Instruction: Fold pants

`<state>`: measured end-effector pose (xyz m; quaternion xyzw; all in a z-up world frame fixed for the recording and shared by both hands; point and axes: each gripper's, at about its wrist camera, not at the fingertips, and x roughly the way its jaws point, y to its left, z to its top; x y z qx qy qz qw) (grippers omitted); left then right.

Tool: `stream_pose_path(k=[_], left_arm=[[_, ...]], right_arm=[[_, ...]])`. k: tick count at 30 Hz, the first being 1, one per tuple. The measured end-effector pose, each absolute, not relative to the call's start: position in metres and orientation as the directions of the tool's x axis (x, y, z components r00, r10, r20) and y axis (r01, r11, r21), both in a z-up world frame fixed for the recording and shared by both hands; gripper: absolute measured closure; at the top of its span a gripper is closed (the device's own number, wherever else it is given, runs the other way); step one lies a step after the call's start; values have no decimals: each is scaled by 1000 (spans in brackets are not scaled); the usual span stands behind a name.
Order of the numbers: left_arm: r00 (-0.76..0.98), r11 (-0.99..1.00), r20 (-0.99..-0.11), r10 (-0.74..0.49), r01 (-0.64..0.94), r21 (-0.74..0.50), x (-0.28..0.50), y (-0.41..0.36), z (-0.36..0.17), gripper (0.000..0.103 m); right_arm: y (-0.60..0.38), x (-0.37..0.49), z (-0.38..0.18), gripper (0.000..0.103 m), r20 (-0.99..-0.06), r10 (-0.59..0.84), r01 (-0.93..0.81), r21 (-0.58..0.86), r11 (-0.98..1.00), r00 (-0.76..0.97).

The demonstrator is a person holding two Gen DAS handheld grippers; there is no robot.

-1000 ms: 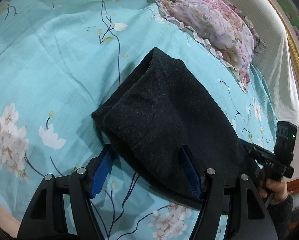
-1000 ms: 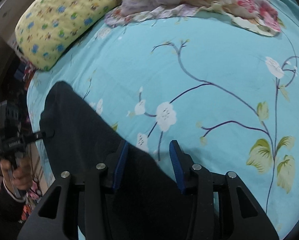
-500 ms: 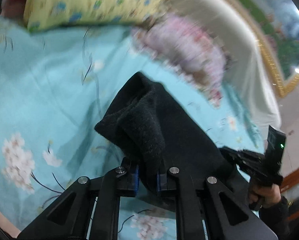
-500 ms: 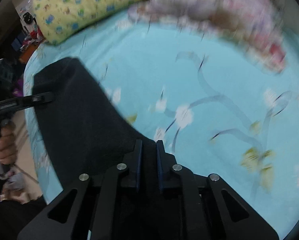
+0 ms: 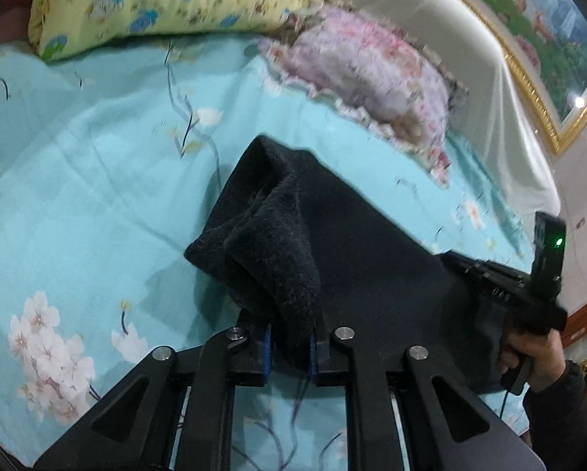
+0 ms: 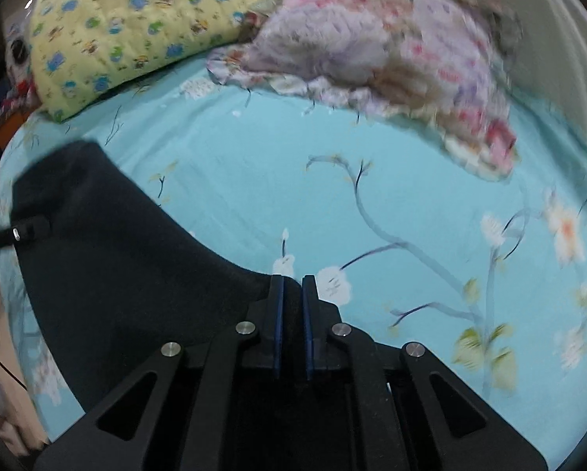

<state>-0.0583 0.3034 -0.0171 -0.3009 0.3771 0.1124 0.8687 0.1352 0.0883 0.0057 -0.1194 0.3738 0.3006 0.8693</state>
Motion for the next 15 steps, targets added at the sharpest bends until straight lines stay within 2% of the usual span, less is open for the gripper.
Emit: stream_pose_path(k=[2, 4, 6, 10, 15], left_arm=[[687, 793, -726, -18, -432, -429, -63, 304, -16, 76], [681, 796, -731, 35, -461, -392, -69, 303, -11, 65], [680, 800, -728, 92, -485, -352, -79, 301, -2, 64], [708, 805, -692, 142, -489, -335, -98, 298, 21, 62], [739, 864, -665, 111, -402, -303, -95, 270, 44, 60]], right_arm=[[84, 135, 1, 89, -723, 439, -587, 56, 807, 534], [76, 129, 5, 78, -705, 443, -565, 73, 822, 553], [62, 123, 13, 70, -695, 423, -521, 82, 850, 582], [16, 105, 26, 70, -657, 457, -461, 182, 868, 600], [-37, 77, 30, 70, -626, 472, -390, 275, 879, 621]])
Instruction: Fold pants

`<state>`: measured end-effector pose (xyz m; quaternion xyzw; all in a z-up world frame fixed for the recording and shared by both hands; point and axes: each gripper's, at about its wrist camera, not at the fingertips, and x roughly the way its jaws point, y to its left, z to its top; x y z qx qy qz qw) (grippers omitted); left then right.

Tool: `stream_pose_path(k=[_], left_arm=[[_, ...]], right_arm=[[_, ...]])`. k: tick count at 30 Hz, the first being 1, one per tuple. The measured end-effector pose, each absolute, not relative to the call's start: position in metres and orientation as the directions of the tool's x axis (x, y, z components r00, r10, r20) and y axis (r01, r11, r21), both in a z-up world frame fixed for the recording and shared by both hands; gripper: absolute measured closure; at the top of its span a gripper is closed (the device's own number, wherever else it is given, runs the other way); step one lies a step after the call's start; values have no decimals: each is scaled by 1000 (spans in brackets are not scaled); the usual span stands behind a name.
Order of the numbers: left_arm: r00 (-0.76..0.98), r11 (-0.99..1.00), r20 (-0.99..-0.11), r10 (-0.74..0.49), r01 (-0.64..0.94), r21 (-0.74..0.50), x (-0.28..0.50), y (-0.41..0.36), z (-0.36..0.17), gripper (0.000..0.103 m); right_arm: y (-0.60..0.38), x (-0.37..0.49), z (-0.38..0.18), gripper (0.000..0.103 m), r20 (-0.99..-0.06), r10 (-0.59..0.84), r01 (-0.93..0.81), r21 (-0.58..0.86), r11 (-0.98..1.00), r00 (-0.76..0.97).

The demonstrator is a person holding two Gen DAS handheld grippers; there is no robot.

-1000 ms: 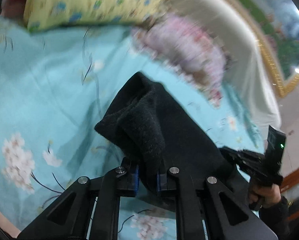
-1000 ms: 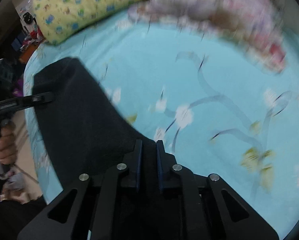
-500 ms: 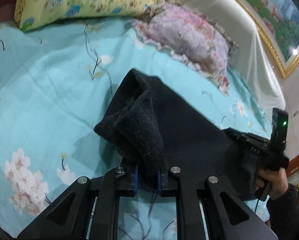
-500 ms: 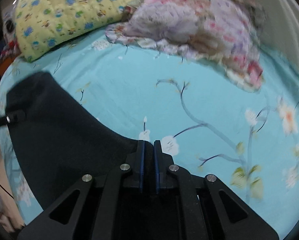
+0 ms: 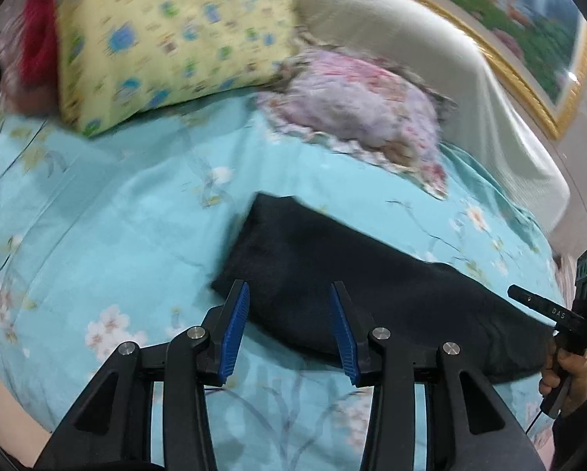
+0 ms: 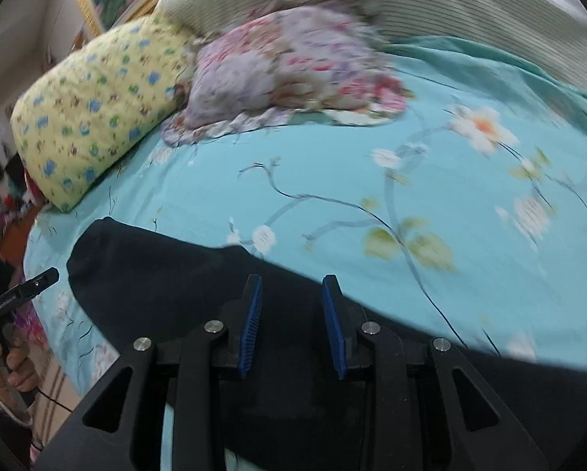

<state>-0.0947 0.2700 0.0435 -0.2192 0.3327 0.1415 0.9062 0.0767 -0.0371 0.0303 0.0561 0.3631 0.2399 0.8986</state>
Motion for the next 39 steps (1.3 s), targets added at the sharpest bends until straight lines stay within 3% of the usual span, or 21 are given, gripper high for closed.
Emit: stream_pose_path(k=[15, 32, 36, 39], left_arm=[[716, 964, -674, -183, -5, -267, -33, 126, 52, 48], [582, 944, -745, -326, 244, -223, 12, 31, 40, 42], [569, 934, -747, -343, 292, -207, 28, 9, 45, 38], [556, 926, -752, -354, 319, -200, 42, -6, 48, 38]], right_arm=[[-150, -10, 16, 70, -604, 358, -154, 363, 919, 712], [-236, -59, -15, 70, -628, 224, 89, 427, 900, 746], [-251, -64, -21, 55, -628, 200, 136, 444, 886, 752], [-262, -68, -24, 54, -622, 186, 163, 460, 873, 760]])
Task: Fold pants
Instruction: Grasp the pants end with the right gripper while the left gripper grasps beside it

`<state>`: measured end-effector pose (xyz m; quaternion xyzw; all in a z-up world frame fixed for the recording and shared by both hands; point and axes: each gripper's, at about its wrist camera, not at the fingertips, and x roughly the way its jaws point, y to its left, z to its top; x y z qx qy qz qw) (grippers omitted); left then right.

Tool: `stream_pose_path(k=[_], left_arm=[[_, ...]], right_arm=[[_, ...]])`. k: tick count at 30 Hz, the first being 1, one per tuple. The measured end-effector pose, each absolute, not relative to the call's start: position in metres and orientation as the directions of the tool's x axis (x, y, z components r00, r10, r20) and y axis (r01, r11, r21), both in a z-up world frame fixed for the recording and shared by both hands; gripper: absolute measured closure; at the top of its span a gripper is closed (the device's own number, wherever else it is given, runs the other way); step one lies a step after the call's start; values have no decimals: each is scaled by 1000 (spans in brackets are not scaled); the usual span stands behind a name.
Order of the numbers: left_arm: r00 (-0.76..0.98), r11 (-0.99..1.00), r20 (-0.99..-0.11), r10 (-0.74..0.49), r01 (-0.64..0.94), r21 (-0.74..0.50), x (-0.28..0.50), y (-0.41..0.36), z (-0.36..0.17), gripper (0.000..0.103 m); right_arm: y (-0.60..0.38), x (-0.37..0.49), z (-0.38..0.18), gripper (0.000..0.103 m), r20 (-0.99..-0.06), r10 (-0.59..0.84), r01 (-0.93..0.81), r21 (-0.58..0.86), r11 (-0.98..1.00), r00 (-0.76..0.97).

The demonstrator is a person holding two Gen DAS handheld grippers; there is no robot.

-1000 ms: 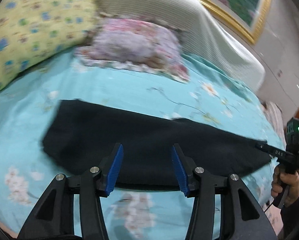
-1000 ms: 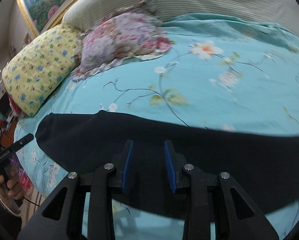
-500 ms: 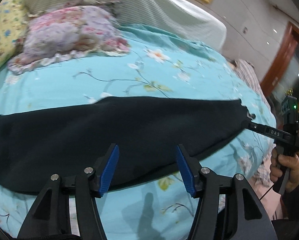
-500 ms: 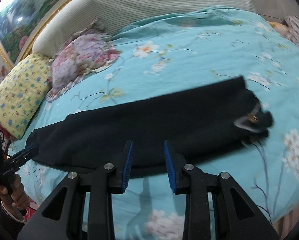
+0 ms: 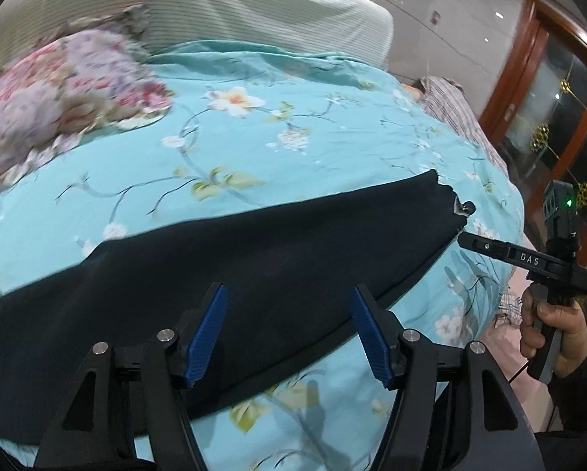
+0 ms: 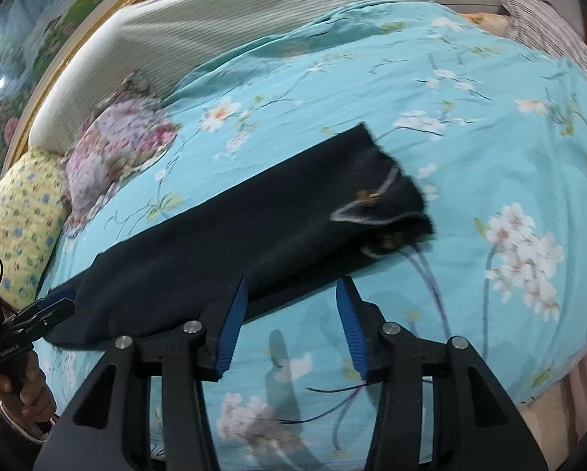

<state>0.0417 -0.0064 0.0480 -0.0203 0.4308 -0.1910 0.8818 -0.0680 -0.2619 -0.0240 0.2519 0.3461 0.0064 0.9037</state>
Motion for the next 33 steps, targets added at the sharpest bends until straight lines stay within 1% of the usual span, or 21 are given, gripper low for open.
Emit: stream_pose_path(k=[3, 7, 9, 10, 12, 20, 21, 23, 24, 25, 27, 33], left_arm=[[537, 917, -759, -368, 346, -199, 57, -24, 49, 37], [517, 904, -766, -383, 379, -196, 75, -45, 51, 37], [503, 897, -771, -391, 396, -197, 84, -55, 51, 36], [493, 893, -776, -394, 404, -197, 90, -60, 50, 36], [479, 890, -786, -391, 413, -192, 100, -70, 49, 36], [416, 862, -811, -412, 465, -199, 133, -109, 42, 35], [410, 859, -813, -414, 472, -199, 136, -115, 41, 35], [394, 850, -818, -420, 486, -203, 143, -126, 38, 35], [380, 842, -820, -427, 498, -207, 147, -134, 38, 35], [372, 836, -822, -431, 508, -208, 150, -140, 37, 35], [350, 819, -829, -437, 535, -206, 159, -155, 36, 35], [226, 765, -843, -488, 576, -288, 195, -201, 20, 34]], right_arm=[[-275, -69, -29, 54, -625, 179, 197, 484, 853, 760], [-287, -63, -38, 54, -618, 218, 213, 547, 809, 755], [-291, -58, -43, 51, -611, 245, 220, 584, 782, 753], [-292, -57, -44, 49, -604, 255, 220, 599, 770, 755], [-297, -54, -47, 47, -580, 274, 222, 641, 734, 767], [-313, -47, -52, 47, -530, 295, 242, 724, 646, 795], [-314, -47, -53, 48, -524, 292, 238, 724, 647, 800], [-314, -46, -52, 67, -535, 281, 232, 701, 674, 797], [-314, -44, -53, 82, -546, 288, 224, 687, 691, 787], [-315, -42, -54, 86, -549, 294, 219, 684, 695, 782], [-325, -47, -57, 90, -538, 297, 208, 688, 695, 789], [-346, -59, -64, 91, -504, 317, 176, 710, 682, 804]])
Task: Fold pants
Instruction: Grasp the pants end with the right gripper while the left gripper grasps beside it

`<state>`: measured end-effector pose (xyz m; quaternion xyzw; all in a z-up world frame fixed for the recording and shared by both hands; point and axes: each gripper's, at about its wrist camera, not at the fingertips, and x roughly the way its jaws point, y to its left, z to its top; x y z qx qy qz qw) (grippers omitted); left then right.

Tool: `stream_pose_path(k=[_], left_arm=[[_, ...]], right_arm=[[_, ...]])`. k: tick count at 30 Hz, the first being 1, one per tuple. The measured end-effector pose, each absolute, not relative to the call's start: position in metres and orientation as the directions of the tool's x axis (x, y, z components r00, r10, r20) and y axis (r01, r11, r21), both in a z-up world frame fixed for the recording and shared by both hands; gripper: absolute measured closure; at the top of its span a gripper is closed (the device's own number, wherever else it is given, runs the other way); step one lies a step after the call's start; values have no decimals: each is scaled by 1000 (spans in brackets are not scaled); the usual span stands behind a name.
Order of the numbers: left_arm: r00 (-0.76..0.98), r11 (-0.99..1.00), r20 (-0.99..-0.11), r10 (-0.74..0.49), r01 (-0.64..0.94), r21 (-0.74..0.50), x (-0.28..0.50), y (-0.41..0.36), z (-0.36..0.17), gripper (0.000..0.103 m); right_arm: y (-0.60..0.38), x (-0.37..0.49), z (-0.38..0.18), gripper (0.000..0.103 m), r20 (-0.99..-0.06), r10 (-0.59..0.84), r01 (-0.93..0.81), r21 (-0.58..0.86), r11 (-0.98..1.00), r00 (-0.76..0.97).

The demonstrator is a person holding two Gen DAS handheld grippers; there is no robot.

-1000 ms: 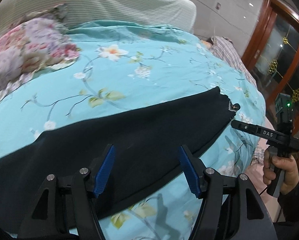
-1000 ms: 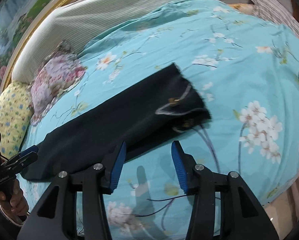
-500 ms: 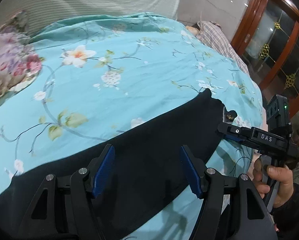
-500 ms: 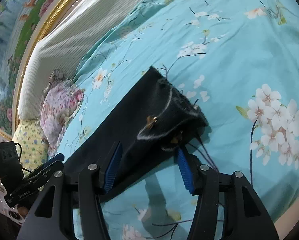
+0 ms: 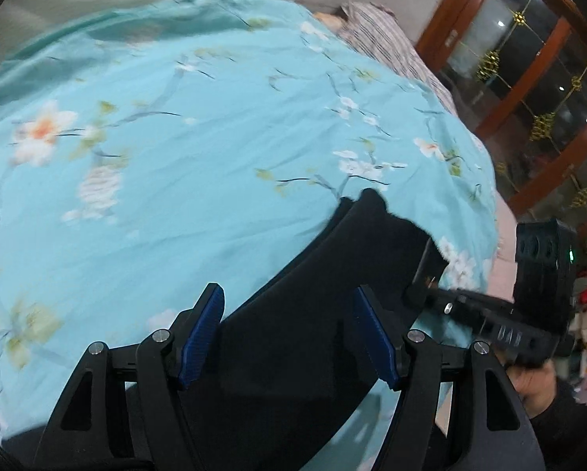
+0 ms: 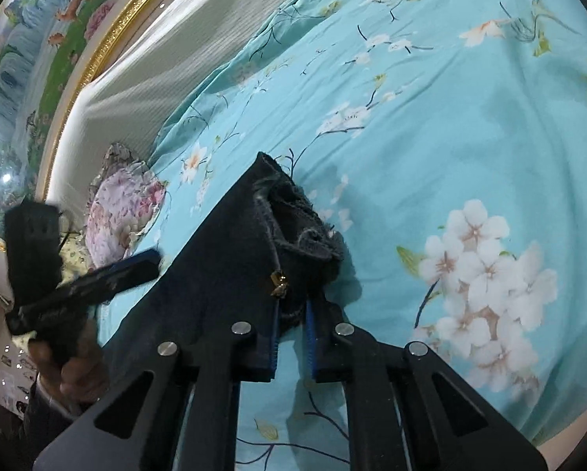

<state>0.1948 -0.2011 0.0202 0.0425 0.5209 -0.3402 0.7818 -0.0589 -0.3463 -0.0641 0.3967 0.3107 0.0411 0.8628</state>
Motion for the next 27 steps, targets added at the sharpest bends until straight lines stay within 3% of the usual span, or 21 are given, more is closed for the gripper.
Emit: stream_pose_path(k=[10, 12, 14, 17, 27], left_arm=[[57, 699, -867, -495, 619, -358, 227, -263, -15, 39], [42, 685, -858, -511, 623, -378, 230, -270, -15, 53], [26, 674, -848, -529, 620, -402, 232, -274, -15, 82], [45, 672, -839, -543, 623, -401, 229, -273, -8, 89], [148, 651, -759, -634, 632, -421, 204, -228, 45, 91]], right_arm=[[-347, -58, -66, 92, -490, 320, 158, 710, 686, 811], [-346, -57, -66, 92, -492, 319, 158, 708, 689, 810], [-346, -56, -66, 92, -494, 320, 158, 705, 691, 808], [-346, -55, -64, 92, -495, 321, 156, 703, 693, 808], [-332, -58, -29, 92, -415, 348, 50, 698, 714, 841]])
